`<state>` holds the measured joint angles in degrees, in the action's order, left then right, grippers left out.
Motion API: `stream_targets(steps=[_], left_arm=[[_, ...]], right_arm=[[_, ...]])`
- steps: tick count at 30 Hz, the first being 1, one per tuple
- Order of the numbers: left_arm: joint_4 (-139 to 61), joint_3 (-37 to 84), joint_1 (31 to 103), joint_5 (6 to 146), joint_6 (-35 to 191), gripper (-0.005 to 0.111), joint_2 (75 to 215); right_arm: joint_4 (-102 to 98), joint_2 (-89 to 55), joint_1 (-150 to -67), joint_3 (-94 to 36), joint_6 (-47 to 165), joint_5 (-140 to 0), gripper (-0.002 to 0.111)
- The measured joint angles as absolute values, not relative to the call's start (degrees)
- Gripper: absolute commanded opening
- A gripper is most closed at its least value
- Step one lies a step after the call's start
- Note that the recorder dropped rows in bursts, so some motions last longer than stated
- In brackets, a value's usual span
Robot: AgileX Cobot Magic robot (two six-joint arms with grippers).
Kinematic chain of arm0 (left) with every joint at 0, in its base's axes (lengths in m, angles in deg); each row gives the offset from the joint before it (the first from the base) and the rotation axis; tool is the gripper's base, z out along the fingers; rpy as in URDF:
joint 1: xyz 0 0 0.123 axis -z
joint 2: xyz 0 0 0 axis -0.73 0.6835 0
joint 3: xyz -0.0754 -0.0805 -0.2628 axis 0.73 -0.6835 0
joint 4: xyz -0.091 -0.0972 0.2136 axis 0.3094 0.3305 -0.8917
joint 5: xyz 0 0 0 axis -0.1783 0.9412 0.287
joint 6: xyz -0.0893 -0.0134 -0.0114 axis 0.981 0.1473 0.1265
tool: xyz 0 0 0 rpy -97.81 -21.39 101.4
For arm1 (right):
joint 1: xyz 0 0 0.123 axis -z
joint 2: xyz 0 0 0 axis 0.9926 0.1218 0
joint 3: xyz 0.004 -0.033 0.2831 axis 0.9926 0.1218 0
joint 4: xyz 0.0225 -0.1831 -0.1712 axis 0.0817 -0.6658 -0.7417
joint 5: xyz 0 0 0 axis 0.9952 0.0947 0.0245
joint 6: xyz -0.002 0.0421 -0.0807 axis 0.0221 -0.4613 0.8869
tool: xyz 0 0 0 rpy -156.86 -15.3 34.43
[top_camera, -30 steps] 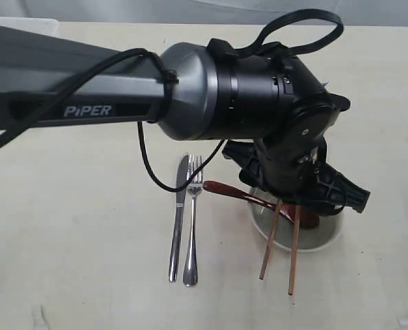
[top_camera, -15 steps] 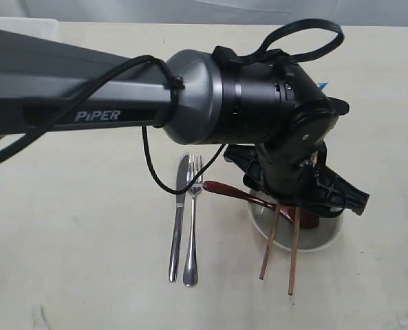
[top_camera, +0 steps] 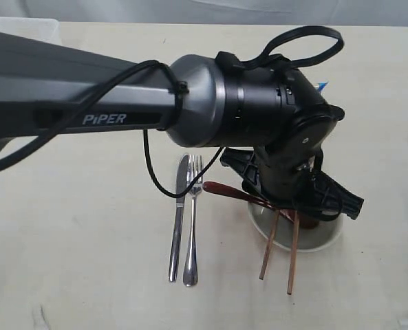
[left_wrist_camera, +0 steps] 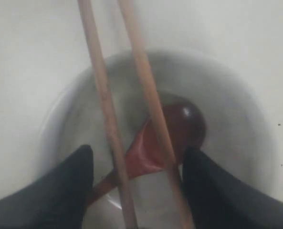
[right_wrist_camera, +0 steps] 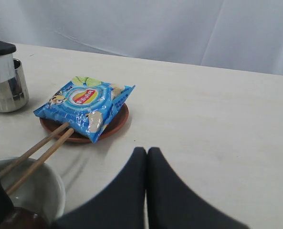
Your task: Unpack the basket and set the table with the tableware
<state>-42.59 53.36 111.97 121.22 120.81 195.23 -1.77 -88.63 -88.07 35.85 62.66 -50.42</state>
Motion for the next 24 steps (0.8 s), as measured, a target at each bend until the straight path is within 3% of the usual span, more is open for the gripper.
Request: stream_targets(steps=[2,24], left_arm=[[-42.59,53.36,111.97,121.22,120.81,0.039,195.23],[-43.39,53.36,111.97,121.24,121.69,0.04,195.23]], right_arm=[[-1.77,-88.63,-88.07,35.85,62.66,-50.42,0.0],[-1.77,-88.63,-88.07,35.85,62.66,-50.42,0.0]])
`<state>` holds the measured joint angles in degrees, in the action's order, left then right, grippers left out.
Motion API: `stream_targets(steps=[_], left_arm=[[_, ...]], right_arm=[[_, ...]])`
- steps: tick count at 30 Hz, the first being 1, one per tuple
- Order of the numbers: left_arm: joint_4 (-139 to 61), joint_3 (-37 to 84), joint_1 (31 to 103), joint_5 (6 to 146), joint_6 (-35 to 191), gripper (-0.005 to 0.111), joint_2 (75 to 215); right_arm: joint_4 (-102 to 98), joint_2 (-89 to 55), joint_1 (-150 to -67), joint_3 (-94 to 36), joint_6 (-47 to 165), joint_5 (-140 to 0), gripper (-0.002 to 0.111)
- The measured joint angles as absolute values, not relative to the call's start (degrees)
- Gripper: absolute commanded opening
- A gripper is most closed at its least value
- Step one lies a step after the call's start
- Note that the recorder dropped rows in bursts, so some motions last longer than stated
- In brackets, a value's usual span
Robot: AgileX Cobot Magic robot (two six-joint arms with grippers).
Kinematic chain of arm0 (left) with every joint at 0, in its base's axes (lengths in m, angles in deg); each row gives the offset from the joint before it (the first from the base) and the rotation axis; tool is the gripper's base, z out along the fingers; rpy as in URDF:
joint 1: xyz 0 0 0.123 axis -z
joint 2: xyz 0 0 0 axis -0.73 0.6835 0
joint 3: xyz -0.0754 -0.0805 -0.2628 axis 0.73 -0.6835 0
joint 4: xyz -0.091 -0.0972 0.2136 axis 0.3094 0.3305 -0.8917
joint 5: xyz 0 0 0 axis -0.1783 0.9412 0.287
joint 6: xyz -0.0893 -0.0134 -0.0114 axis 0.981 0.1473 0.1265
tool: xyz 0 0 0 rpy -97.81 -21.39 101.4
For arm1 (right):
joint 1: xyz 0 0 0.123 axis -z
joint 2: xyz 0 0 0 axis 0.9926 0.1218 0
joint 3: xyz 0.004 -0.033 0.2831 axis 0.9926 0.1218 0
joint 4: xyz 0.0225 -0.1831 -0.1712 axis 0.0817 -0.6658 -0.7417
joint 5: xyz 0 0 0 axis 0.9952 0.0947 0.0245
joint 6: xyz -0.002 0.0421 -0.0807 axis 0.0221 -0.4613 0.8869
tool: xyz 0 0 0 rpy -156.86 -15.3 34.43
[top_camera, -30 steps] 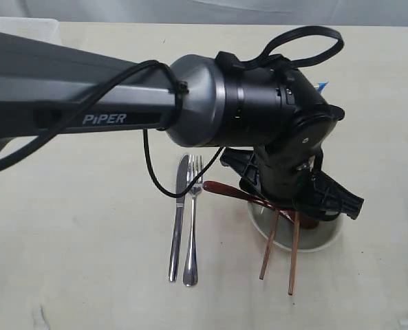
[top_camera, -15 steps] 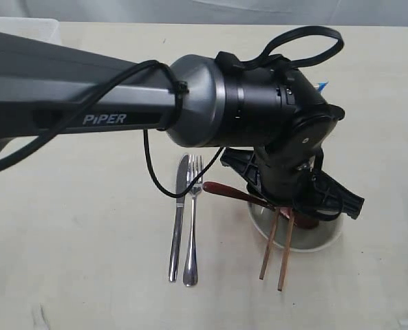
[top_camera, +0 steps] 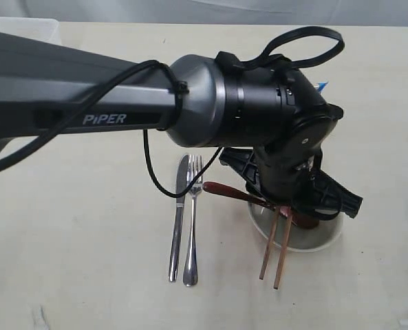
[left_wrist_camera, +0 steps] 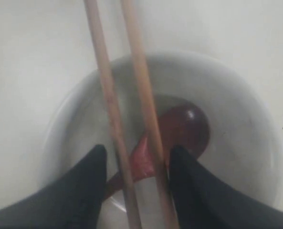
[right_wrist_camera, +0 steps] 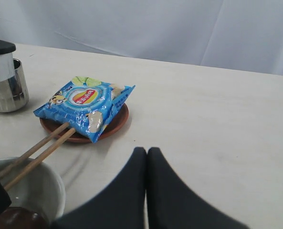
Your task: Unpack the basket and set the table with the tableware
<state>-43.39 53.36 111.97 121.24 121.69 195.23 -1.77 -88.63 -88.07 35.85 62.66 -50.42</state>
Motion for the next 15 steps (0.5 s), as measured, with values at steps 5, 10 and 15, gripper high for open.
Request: stream_targets(steps=[5,10,15], left_arm=[[-43.39,53.36,111.97,121.24,121.69,0.04,195.23],[-43.39,53.36,111.97,121.24,121.69,0.04,195.23],[-43.39,53.36,111.97,121.24,121.69,0.038,195.23]], right_arm=[[-1.77,-88.63,-88.07,35.85,62.66,-50.42,0.0],[-1.77,-88.63,-88.07,35.85,62.66,-50.42,0.0],[-1.77,-88.63,-88.07,35.85,62.66,-50.42,0.0]])
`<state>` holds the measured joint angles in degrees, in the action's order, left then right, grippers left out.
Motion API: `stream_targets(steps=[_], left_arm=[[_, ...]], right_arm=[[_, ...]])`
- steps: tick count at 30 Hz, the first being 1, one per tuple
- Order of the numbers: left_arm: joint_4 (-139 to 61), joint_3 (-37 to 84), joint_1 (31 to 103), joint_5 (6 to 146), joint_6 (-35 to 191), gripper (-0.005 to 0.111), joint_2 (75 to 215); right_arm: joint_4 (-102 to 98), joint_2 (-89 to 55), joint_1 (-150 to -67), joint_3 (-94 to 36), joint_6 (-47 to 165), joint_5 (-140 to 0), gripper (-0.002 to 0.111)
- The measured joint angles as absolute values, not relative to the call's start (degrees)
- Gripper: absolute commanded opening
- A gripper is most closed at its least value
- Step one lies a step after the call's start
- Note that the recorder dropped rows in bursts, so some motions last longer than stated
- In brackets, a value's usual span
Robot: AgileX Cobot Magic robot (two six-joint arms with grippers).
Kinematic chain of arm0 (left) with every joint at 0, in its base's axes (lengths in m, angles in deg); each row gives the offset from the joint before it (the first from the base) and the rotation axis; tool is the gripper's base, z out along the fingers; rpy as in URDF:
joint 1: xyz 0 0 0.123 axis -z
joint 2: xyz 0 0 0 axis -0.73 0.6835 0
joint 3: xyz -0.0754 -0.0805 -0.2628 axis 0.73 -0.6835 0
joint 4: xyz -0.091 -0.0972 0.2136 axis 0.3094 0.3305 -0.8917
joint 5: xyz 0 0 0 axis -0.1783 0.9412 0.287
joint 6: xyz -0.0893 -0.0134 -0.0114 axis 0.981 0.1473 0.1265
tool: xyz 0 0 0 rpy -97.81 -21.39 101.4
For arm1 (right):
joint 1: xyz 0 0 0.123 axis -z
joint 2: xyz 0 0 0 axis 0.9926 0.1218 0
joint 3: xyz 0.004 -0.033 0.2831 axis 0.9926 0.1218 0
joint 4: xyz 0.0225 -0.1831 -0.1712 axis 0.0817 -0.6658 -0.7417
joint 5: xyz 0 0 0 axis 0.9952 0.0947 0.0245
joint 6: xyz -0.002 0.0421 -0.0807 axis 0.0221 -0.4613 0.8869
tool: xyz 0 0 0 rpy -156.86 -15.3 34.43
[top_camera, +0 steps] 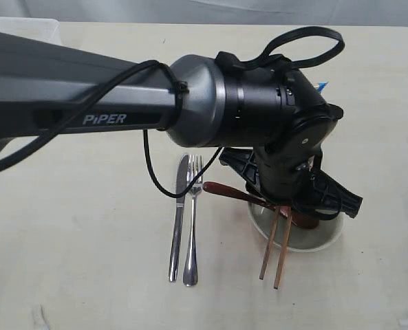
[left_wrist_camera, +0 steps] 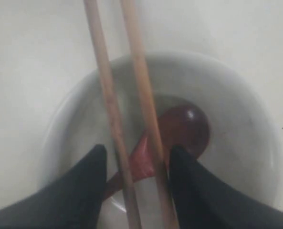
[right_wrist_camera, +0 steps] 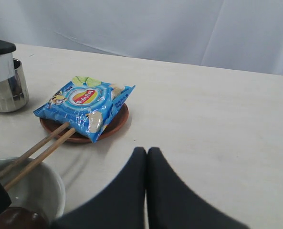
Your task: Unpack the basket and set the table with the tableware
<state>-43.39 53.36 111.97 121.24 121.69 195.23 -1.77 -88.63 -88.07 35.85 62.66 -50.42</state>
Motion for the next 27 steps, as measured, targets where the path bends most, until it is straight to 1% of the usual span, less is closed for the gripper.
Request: stream_targets(steps=[4,5,27], left_arm=[[-43.39,53.36,111.97,121.24,121.82,0.026,195.23],[-43.39,53.36,111.97,121.24,121.82,0.025,195.23],[-43.39,53.36,111.97,121.24,121.94,0.024,195.23]], right_arm=[[-1.77,-88.63,-88.07,35.85,62.66,-50.42,0.0],[-1.77,-88.63,-88.07,35.85,62.66,-50.42,0.0],[-1.77,-88.63,-88.07,35.85,62.66,-50.42,0.0]])
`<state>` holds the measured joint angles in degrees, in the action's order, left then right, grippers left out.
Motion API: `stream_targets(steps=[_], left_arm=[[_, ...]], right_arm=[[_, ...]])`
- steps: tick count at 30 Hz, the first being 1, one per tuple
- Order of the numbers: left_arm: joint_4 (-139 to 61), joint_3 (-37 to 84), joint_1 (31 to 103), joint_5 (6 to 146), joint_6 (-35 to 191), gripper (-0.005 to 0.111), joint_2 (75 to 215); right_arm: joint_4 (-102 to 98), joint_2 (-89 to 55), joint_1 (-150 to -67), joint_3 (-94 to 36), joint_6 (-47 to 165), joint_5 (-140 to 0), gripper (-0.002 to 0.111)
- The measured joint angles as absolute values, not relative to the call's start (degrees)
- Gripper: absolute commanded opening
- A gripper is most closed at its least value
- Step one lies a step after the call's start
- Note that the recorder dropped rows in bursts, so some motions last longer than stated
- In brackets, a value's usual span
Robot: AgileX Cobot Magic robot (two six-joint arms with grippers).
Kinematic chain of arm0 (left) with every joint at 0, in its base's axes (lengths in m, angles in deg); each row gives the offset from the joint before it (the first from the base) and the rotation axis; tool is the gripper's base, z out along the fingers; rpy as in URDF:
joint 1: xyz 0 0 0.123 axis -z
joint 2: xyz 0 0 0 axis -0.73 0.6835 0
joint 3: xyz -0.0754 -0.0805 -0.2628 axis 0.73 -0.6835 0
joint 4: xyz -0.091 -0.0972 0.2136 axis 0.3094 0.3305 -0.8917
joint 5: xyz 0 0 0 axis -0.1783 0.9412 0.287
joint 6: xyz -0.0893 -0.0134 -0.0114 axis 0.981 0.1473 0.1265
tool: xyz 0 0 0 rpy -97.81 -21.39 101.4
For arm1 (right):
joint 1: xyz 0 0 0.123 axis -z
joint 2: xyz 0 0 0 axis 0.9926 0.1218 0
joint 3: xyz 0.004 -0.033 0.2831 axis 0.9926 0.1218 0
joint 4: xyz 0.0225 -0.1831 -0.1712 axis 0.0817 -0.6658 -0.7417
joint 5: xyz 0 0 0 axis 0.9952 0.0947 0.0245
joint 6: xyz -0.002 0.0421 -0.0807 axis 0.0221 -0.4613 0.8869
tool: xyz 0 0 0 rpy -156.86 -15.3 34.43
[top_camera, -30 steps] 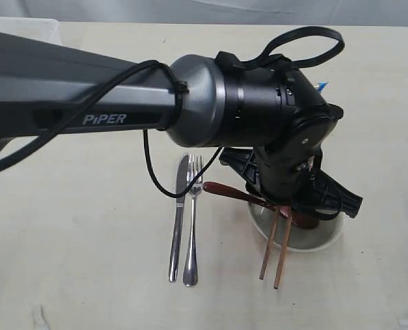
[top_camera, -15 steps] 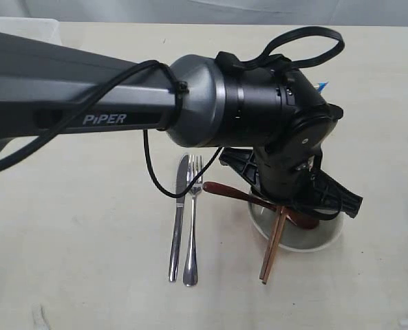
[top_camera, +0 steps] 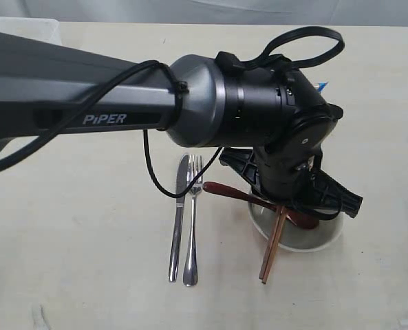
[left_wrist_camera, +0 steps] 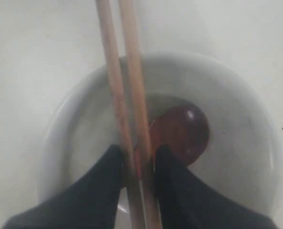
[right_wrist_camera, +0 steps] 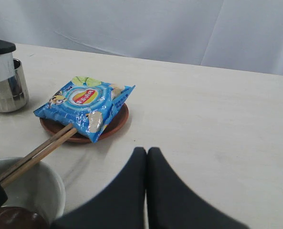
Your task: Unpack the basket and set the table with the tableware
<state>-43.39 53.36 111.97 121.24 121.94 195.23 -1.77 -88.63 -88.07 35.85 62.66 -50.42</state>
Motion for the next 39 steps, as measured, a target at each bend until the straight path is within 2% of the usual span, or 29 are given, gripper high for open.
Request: stream_targets(steps=[9,11,15,17,31,33,35,39], left_arm=[[-43.39,53.36,111.97,121.24,122.56,0.026,195.23],[-43.39,53.36,111.97,121.24,122.56,0.032,195.23],[-43.39,53.36,111.97,121.24,122.56,0.054,195.23],[-43.39,53.36,111.97,121.24,122.78,0.061,195.23],[-47.48,53.36,111.97,121.36,122.66,0.061,192.88],[-48.17,53.36,111.97,121.75,122.66,0.058,191.5],[-48.78,53.36,111.97,122.29,122.51,0.05,189.87],[-49.18,53.36,111.97,122.73,120.6,0.016,186.89]], right_arm=[[-1.77,-88.63,-88.07,35.85,62.66,-50.42,0.0],[-1.77,-88.63,-88.07,35.85,62.66,-50.42,0.0],[-1.77,-88.63,-88.07,35.85,62.66,-50.42,0.0],[-1.77,-88.63,-88.07,35.85,62.66,-50.42,0.0],[-1.77,-88.63,-88.07,35.85,62.66,-50.42,0.0],[-1.77,-88.63,-88.07,35.85,62.66,-50.42,0.0],[-1.77,-88.63,-88.07,35.85,62.66,-50.42,0.0],[-1.77,-88.63,-88.07,35.85,62.66,-50.42,0.0]])
